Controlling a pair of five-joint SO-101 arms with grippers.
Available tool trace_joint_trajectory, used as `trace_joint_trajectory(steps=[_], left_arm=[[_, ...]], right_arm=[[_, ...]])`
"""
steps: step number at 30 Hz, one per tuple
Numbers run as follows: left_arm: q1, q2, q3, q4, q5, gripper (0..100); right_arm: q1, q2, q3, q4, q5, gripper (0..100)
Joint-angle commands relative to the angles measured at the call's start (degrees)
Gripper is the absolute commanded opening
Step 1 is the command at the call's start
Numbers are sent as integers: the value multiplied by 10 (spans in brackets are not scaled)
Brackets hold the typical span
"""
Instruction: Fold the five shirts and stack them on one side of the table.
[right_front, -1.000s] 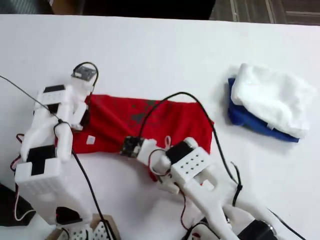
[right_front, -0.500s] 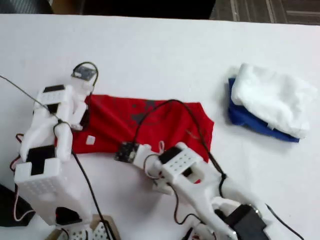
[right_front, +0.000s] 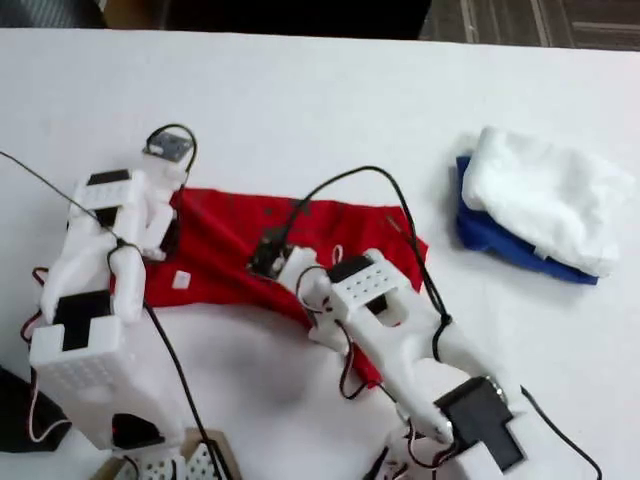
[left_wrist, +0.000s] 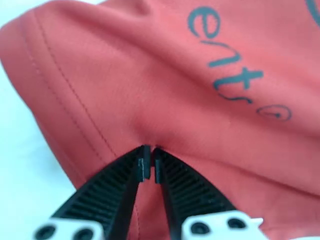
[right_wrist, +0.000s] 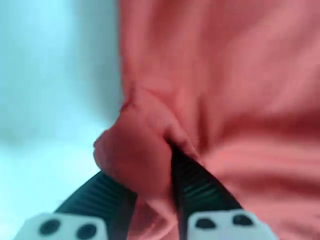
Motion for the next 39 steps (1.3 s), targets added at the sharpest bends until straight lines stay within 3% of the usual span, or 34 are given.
trace_joint_trajectory(steps=[1, 6, 11, 18, 23, 31, 39], left_arm=[[8, 4, -12, -18, 1, 57], [8, 4, -12, -18, 1, 57], [8, 4, -11, -18, 1, 57], [8, 4, -11, -18, 1, 57], [8, 4, -11, -18, 1, 57], [8, 4, -11, -18, 1, 57], [8, 4, -11, -18, 1, 57]], right_arm=[[2, -49, -25, 45, 24, 22], [7, -119, -78, 134, 27, 22], [20, -115, -135, 159, 73, 23], [106, 38, -274, 150, 119, 24], [124, 167, -432, 192, 123, 26], [144, 302, -622, 247, 123, 187], [176, 357, -759, 296, 119, 194]])
